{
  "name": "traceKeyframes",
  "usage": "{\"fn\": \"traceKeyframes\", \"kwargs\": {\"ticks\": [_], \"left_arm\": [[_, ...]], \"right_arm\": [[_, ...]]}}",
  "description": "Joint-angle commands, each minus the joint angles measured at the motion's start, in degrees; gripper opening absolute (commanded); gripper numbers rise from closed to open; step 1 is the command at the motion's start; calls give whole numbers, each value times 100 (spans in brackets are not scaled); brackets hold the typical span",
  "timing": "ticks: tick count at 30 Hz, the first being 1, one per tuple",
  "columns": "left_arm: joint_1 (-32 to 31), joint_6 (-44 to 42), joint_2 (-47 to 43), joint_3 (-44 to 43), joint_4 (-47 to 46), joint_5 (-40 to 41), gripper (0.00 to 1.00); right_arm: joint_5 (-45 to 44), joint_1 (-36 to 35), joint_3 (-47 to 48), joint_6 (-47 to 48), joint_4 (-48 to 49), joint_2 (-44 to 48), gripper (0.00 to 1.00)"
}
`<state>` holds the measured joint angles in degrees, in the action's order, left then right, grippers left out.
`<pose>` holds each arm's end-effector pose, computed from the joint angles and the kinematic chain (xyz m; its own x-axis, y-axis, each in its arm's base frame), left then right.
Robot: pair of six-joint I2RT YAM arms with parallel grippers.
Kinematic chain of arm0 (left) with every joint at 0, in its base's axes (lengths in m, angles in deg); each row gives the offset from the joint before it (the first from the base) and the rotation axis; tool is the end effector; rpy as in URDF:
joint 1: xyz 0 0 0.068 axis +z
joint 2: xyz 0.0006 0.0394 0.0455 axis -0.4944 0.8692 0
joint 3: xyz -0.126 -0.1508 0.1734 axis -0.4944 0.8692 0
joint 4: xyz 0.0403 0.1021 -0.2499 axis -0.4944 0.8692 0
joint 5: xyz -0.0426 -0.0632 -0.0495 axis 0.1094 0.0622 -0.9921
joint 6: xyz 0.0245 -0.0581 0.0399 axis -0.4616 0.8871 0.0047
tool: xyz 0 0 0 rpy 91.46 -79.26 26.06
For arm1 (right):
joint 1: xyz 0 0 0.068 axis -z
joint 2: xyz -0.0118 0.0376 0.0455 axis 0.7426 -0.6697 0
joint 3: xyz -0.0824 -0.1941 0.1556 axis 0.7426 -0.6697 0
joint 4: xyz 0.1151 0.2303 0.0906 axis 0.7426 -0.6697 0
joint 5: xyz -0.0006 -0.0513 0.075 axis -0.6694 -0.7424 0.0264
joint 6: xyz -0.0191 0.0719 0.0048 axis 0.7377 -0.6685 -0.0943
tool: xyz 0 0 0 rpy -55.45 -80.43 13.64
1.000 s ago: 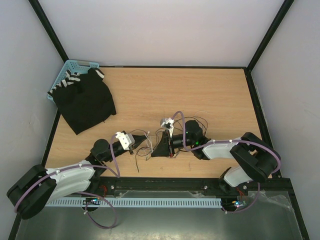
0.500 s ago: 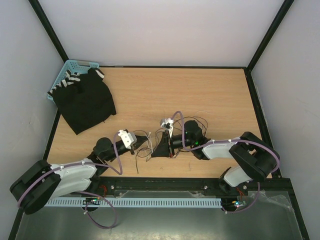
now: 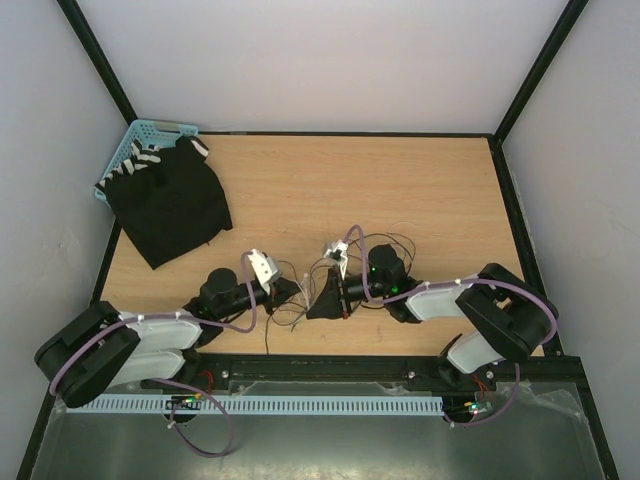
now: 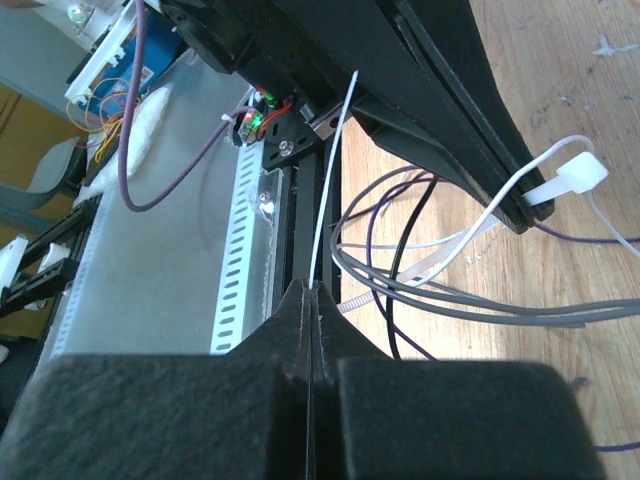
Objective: Zip-tie the wires
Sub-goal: Tie the cable at the center of the board.
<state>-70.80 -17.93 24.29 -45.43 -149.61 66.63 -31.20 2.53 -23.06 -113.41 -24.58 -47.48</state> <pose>0.1551 -0.1656 0.1404 -0.0270 0.0230 -0.9994 0.8859 0.4637 -0.0133 0.1597 0.2337 0.1490 -0.5596 -0.1455 -0.8159 -0.8140 -0.0888 0.5741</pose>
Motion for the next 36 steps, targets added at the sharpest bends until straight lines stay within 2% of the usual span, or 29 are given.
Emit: {"fn": "traceKeyframes", "kwargs": {"ticks": [1, 3, 8, 17, 25, 36], "left_arm": [[44, 412, -112, -450, 1317, -166, 0], [47, 465, -179, -665, 1937, -213, 0], [56, 590, -239, -783, 2389, -340, 0], [65, 799, -171, -1344, 3928, -615, 0], [69, 962, -101, -1406, 3950, -511, 0], [81, 1218, 654, -1777, 4048, -594, 0]], "right_arm": [[-42, 122, -149, -66, -2, 85, 0], [-130, 191, -194, -77, -15, 78, 0], [-436, 270, -205, 112, -219, 154, 0], [-737, 290, -141, 371, -575, 301, 0], [-604, 291, -160, 427, -531, 144, 0], [-597, 289, -376, 405, -241, -160, 0]]}}
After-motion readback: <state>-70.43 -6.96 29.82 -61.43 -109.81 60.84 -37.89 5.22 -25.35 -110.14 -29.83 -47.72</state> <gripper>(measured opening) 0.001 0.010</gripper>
